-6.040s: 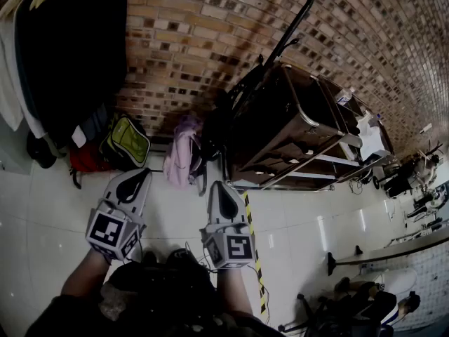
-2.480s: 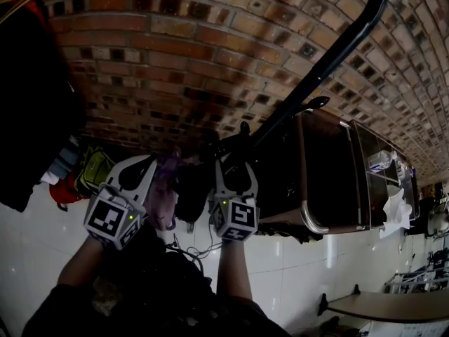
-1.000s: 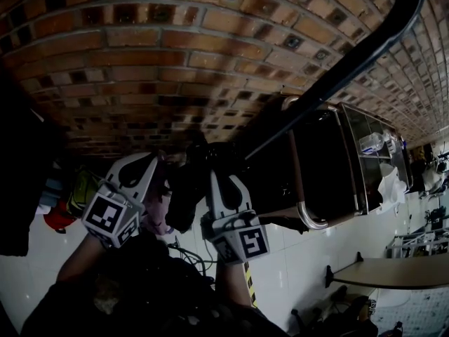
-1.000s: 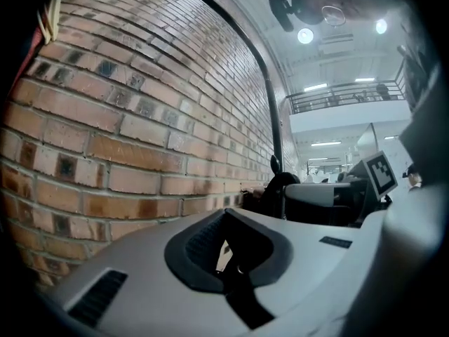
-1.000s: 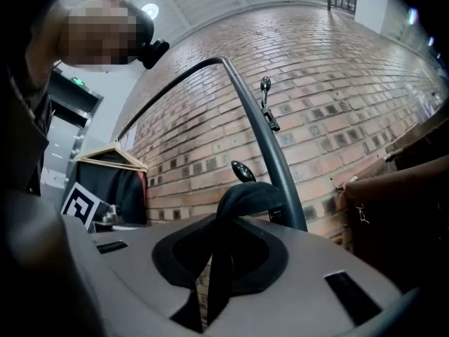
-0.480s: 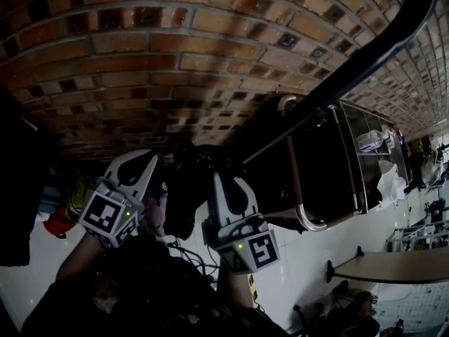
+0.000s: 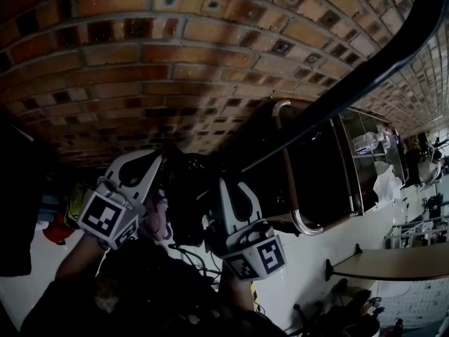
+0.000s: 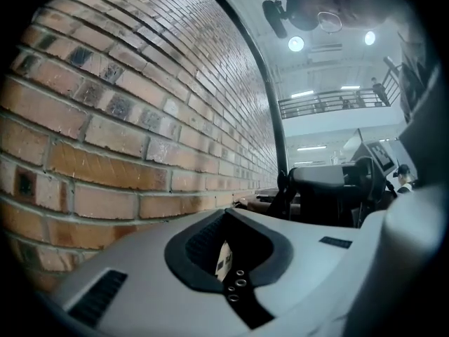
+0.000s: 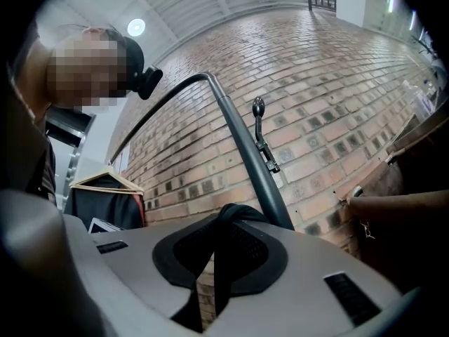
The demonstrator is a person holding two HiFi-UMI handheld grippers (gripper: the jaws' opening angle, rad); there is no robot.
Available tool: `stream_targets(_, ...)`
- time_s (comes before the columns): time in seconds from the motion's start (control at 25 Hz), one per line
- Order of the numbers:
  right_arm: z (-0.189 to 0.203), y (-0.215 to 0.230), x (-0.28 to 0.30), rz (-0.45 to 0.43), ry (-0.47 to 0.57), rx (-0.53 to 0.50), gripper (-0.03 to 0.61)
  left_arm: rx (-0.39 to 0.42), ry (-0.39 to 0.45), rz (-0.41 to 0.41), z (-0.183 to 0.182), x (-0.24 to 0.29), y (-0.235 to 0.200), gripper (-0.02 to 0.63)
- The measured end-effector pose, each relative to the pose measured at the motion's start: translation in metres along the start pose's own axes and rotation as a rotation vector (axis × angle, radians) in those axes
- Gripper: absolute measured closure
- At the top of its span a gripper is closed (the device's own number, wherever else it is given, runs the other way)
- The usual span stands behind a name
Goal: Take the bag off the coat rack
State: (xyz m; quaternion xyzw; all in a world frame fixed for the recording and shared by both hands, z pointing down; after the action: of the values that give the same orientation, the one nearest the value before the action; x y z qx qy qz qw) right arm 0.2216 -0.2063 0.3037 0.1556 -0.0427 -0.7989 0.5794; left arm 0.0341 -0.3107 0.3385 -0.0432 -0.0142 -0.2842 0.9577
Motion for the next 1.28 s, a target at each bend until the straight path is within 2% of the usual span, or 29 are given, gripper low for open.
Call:
stream_targets(0.12, -0.008, -0.002, 0.005, 0.002, 0.006, 0.017, 0.525, 0.005, -0.007, 0.011, -0.001, 0.004, -0.002, 0.580)
stream_targets(0.2, -0.014, -0.007, 0.008, -0.027, 0.001, 0.006, 0.525, 0.004, -0.008, 0.016, -0.002, 0.007, -0.003, 0.580)
stream_targets(0.48, -0.037, -0.037, 0.038, -0.191, 0.012, -0.062, 0.525, 0.002, 0.017, -0.004, -0.010, 0.010, -0.014, 0.580)
stream_targets(0.68, -0.031, -0.056, 0.050, -0.299, -0.008, -0.049, 0.525, -0.003, 0.006, -0.048, -0.005, 0.000, -0.025, 0.580)
stream_targets(0.96, -0.020, -0.058, 0.039, -0.331, -0.012, -0.009, 0.525, -0.002, 0.019, -0.102, -0.005, -0.018, -0.028, 0.580)
stream_targets(1.28, -0.002, -0.062, -0.002, -0.325, -0.040, 0.011, 0.525, 0.006, 0.022, -0.128, 0.001, -0.046, 0.001, 0.580)
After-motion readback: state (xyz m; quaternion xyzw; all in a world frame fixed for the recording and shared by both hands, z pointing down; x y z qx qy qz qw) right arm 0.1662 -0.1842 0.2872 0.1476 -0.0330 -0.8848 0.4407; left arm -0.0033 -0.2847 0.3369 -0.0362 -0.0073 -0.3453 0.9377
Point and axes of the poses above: the fingertips, and each gripper's own axes: x forward along the fingers, y to its right, z out of its underside, the point moved 8 cm from there along -x, backward along the fingers, and after that the axes turned 3 degrees about -z, right-handed, at the moved point
